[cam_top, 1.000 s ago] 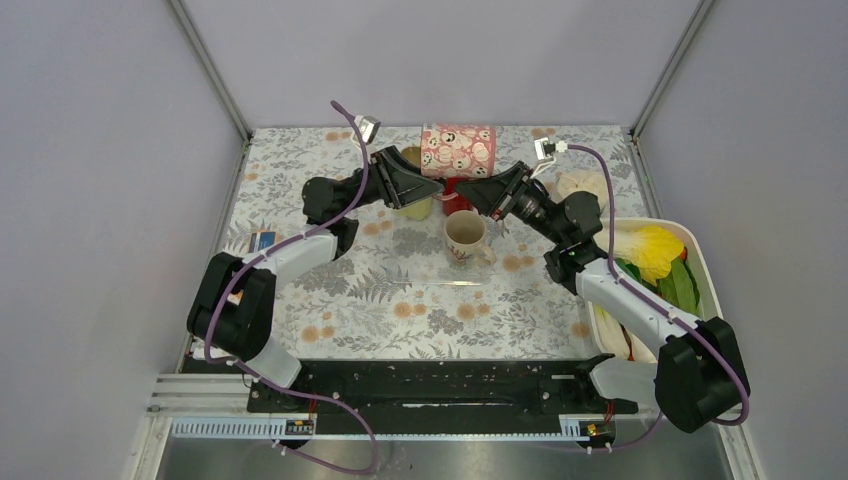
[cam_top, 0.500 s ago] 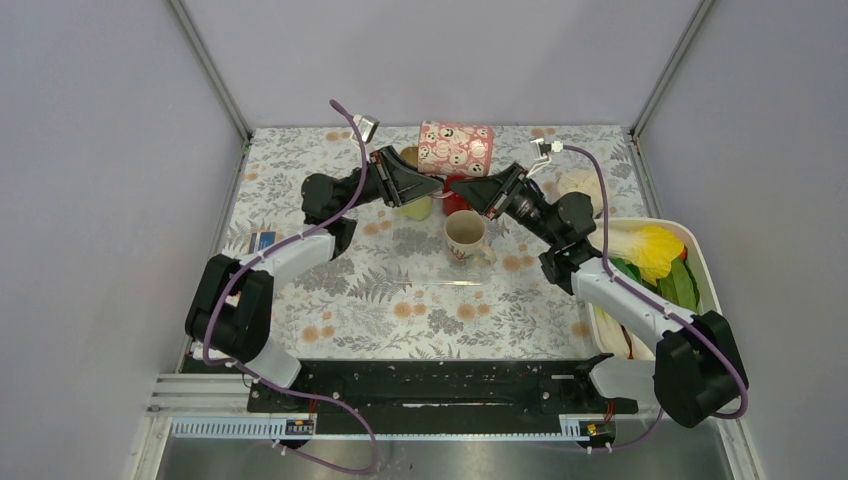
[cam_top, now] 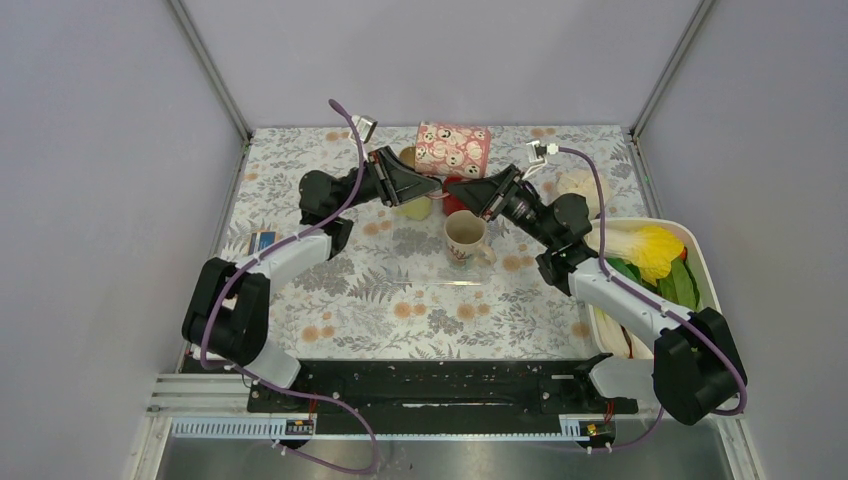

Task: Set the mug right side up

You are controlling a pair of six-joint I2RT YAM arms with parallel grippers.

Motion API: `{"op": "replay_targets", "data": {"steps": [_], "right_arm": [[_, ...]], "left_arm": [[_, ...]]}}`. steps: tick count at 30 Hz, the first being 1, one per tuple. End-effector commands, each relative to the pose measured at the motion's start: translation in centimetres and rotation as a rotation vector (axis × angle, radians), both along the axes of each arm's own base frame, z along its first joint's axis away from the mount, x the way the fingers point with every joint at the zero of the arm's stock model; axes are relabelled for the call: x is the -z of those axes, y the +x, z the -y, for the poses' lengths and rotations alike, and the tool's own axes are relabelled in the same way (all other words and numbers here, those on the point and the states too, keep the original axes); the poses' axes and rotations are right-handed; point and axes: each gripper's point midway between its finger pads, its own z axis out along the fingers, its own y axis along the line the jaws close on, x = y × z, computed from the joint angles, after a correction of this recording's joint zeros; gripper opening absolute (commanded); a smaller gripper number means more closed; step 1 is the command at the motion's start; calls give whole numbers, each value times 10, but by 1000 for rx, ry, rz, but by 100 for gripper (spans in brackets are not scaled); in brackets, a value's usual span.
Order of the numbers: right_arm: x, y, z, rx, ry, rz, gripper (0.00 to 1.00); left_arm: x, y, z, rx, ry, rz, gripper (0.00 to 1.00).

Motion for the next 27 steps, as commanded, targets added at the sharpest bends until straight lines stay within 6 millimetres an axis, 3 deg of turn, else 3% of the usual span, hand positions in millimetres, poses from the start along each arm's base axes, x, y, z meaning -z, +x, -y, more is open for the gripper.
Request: {"op": "replay_targets", "data": {"steps": [1, 5, 19, 24, 27], "right_arm": [[4, -42, -23, -178, -82, 141, 13], [6, -40, -23, -169, -116, 180, 34], [7, -40, -18, -168, -167, 220, 66], [8, -51, -11, -207, -306, 301, 79], [11, -54, 5, -195, -408, 372, 98]], "left_arm": [[-42, 5, -18, -120, -85, 126, 0], [-50, 2, -27, -138, -95, 153, 0], [-59, 1, -46, -196, -85, 209, 0], [-56, 12, -61, -252, -16, 244, 0], [-47, 25, -76, -317, 72, 265, 0]]}}
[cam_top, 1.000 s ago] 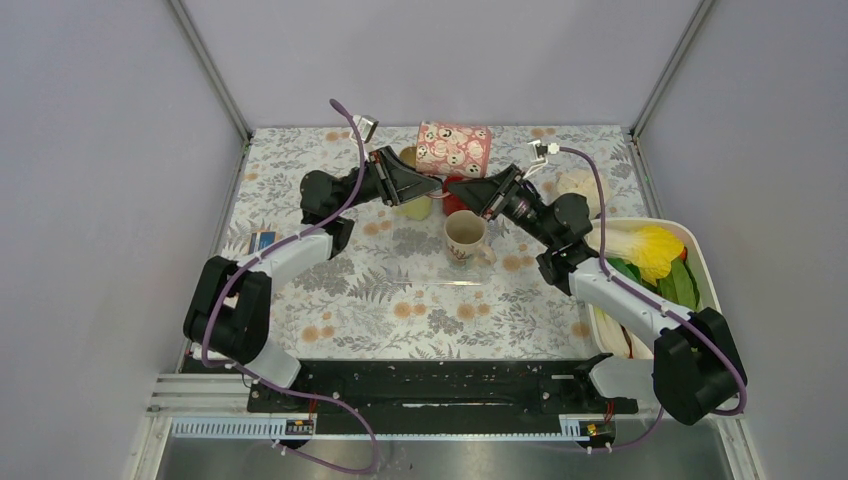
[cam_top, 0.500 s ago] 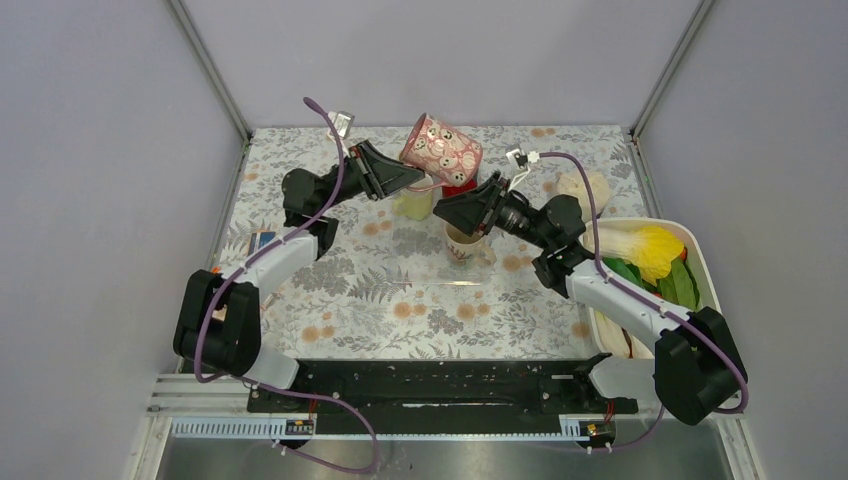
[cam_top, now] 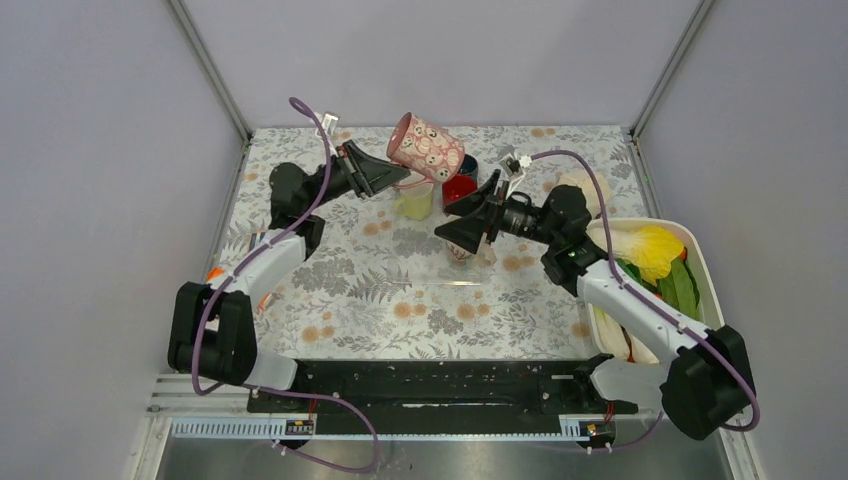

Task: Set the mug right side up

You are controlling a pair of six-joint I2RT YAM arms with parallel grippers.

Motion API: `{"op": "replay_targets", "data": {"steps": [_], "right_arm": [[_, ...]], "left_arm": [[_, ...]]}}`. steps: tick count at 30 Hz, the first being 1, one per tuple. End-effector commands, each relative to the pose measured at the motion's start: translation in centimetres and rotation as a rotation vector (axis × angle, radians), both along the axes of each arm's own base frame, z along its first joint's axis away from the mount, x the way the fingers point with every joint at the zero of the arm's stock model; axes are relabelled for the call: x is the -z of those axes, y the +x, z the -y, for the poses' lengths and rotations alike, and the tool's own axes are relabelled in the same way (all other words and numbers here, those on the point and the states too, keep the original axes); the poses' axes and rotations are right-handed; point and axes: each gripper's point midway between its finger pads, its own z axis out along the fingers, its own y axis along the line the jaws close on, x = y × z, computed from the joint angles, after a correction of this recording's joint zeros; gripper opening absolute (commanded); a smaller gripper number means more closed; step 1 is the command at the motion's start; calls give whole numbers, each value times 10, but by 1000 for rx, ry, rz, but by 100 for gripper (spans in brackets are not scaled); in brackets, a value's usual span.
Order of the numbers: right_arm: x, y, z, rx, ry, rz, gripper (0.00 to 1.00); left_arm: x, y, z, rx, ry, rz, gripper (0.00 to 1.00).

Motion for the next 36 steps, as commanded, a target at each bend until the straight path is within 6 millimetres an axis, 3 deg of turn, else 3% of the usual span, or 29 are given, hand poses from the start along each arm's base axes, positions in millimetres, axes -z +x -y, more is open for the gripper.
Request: {"op": "replay_targets", "data": {"steps": [1, 6, 9, 15, 20, 26, 36], "right_arm": [[-20, -13, 28, -10, -136, 218, 99], [-17, -1, 76, 148, -298, 328, 99], [-12, 3, 103, 268, -378, 396, 99], [2, 0, 131, 397, -473, 429, 99], [15, -3, 143, 449, -515, 450, 100], [14, -5, 148, 476, -523, 478, 100], [24, -7, 150, 469, -528, 505, 99]], "left_arm": [[-47, -1, -31, -136, 61, 265, 0], [-13, 10, -52, -236, 293, 331, 0], [8, 6, -58, -261, 383, 353, 0], [45, 2, -69, -301, 509, 405, 0], [83, 0, -70, -283, 574, 431, 0], [126, 10, -67, -255, 663, 443, 0], [174, 20, -48, -221, 793, 475, 0]]}}
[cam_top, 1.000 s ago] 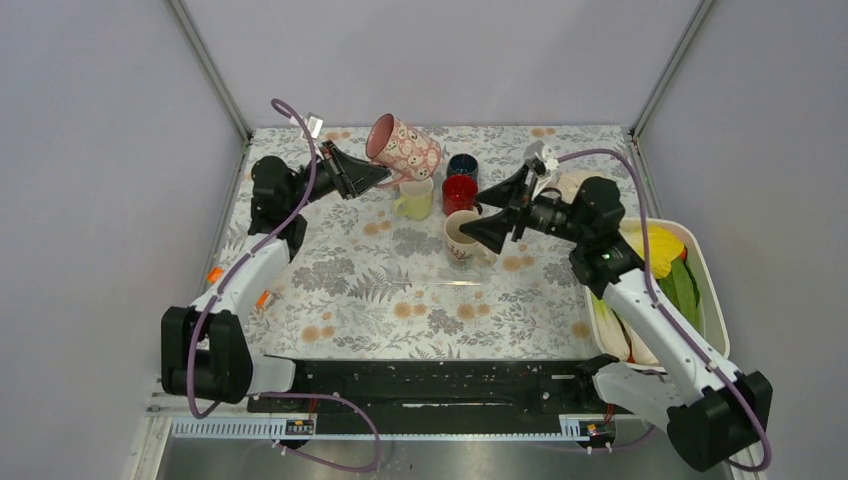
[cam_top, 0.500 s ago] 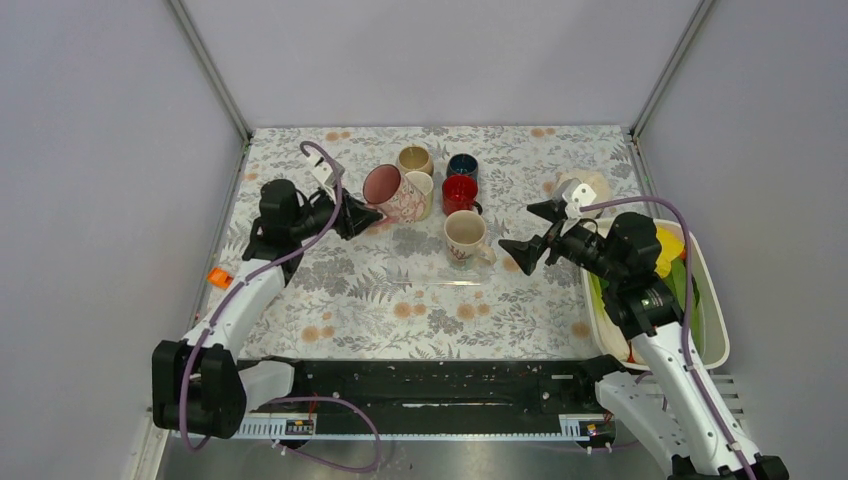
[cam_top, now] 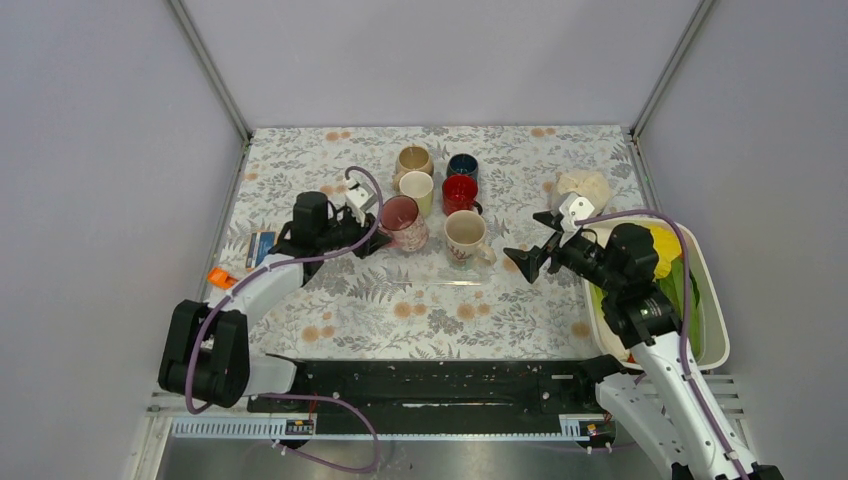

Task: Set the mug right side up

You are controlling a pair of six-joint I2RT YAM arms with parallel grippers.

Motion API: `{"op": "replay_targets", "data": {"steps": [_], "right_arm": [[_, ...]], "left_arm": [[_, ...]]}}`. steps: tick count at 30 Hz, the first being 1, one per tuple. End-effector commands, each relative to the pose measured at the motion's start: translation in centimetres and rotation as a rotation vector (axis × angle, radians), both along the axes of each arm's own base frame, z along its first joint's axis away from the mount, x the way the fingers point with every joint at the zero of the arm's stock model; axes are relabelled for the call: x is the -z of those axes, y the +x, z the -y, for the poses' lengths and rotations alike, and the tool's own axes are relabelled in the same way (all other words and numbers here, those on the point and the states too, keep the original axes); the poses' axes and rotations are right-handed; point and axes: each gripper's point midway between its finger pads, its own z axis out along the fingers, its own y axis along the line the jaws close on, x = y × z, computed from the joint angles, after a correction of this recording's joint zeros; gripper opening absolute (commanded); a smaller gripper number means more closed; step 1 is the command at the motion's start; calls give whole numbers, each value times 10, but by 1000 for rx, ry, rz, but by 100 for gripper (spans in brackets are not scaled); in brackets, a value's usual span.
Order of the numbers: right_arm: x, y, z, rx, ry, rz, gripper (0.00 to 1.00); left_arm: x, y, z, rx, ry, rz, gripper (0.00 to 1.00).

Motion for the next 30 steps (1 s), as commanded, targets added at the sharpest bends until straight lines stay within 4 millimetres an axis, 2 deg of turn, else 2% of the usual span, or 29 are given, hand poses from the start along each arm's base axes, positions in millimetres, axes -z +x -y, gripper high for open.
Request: {"op": "replay_targets", "data": {"steps": [1, 6, 15, 17, 28, 30], "right_arm": [[-7, 4, 6, 22, -6, 62, 99], [-6, 3, 6, 16, -5, 63, 100], [-6, 0, 6, 9, -3, 69, 100], [-6, 0, 6, 6, -3, 69, 100], [-6, -1, 6, 2, -2, 71, 99], [-7, -1, 6, 1, -3, 71, 99]], "left_arm": [[-27, 26, 13, 26, 30, 237, 0], [-12, 32, 21, 24, 77, 213, 0], [-6, 38, 27, -1, 140, 197, 0], [-5, 38, 28, 0, 150, 194, 3], [0, 36, 30, -1, 169, 171, 54], [0, 34, 29, -3, 170, 166, 68]]}}
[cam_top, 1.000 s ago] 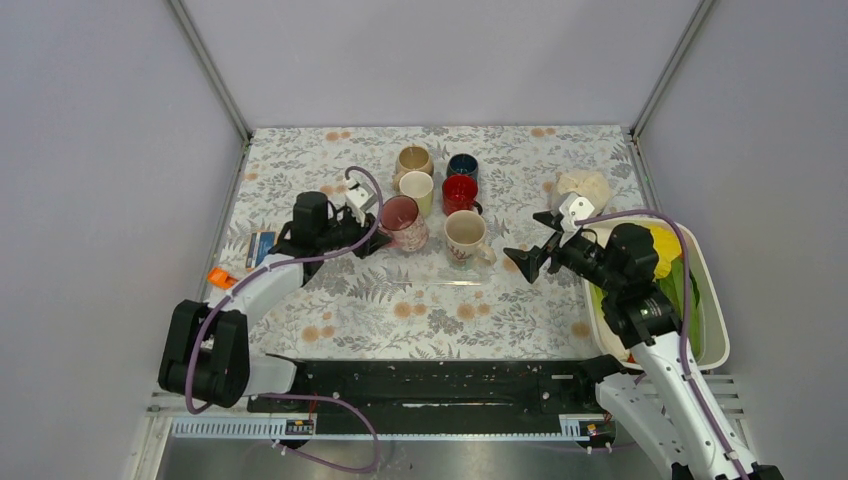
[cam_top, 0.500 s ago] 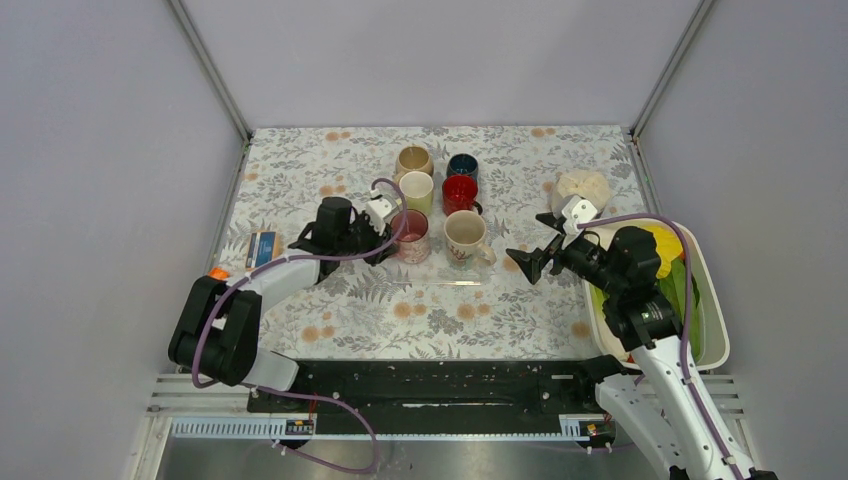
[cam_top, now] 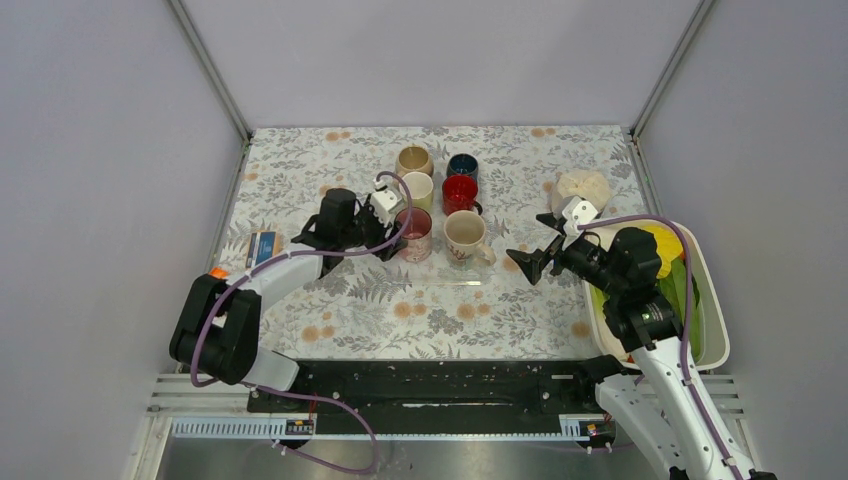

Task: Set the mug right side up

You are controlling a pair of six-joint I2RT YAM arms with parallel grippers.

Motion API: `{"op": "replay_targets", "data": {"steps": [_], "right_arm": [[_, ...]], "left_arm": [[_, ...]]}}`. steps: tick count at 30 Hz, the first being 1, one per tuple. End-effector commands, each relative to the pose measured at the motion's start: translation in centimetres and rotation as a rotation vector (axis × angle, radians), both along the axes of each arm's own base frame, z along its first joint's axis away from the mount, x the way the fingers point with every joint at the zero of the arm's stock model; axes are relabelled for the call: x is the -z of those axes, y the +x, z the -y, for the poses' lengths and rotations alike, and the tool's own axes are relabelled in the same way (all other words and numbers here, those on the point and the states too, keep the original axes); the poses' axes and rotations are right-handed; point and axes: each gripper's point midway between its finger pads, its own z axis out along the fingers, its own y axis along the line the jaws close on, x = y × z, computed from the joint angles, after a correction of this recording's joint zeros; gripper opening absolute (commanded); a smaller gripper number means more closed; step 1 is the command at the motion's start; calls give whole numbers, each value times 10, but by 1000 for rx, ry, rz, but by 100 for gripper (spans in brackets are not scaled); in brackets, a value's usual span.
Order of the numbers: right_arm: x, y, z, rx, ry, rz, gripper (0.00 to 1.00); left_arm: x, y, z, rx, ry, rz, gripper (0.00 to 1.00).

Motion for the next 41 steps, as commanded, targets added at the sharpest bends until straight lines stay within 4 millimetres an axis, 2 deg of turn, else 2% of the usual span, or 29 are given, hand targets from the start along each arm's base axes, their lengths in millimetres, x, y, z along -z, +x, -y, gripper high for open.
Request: {"op": "replay_targets", "data": {"steps": [1, 3, 4, 7, 13, 15, 18, 23, 26, 29, 32, 35, 38, 41], "right_arm": [[-11, 1, 0, -9, 2, 55, 99], [-13, 1, 2, -1, -5, 56, 99], [-14, 1, 2, 2, -10, 56, 99], [-20, 1, 6, 19, -28, 61, 99], [-25, -1, 21, 92, -79, 31, 99], [-30, 1, 35, 186, -73, 15, 99], [-48, 1, 65, 376, -29, 19, 99], [-84, -27, 115, 627, 45, 73, 100], [-102, -53, 136, 701, 66, 123, 99], [-111, -79, 150, 735, 94, 163, 99], [-108, -102, 155, 732, 109, 182, 99], [-97, -123, 152, 677, 107, 192, 99], [-90, -132, 148, 646, 109, 186, 99], [-91, -135, 151, 656, 123, 193, 99]], "left_arm": [[-35, 14, 7, 4, -36, 113, 78], [-38, 11, 5, 6, -35, 112, 97], [-42, 8, 5, 12, -36, 119, 99], [-57, -4, 1, 34, -32, 151, 99], [-112, -36, -22, 21, -69, 244, 99], [-128, -48, -34, -4, -84, 254, 99], [-143, -56, -55, -78, -71, 224, 99], [-173, -61, -108, -342, -61, 289, 99], [-186, -77, -131, -405, -35, 346, 99], [-194, -101, -141, -418, -21, 374, 99], [-202, -123, -145, -427, -37, 405, 99], [-211, -140, -153, -479, -69, 451, 99], [-209, -144, -163, -530, -66, 472, 99], [-208, -143, -169, -577, -83, 475, 99]]}}
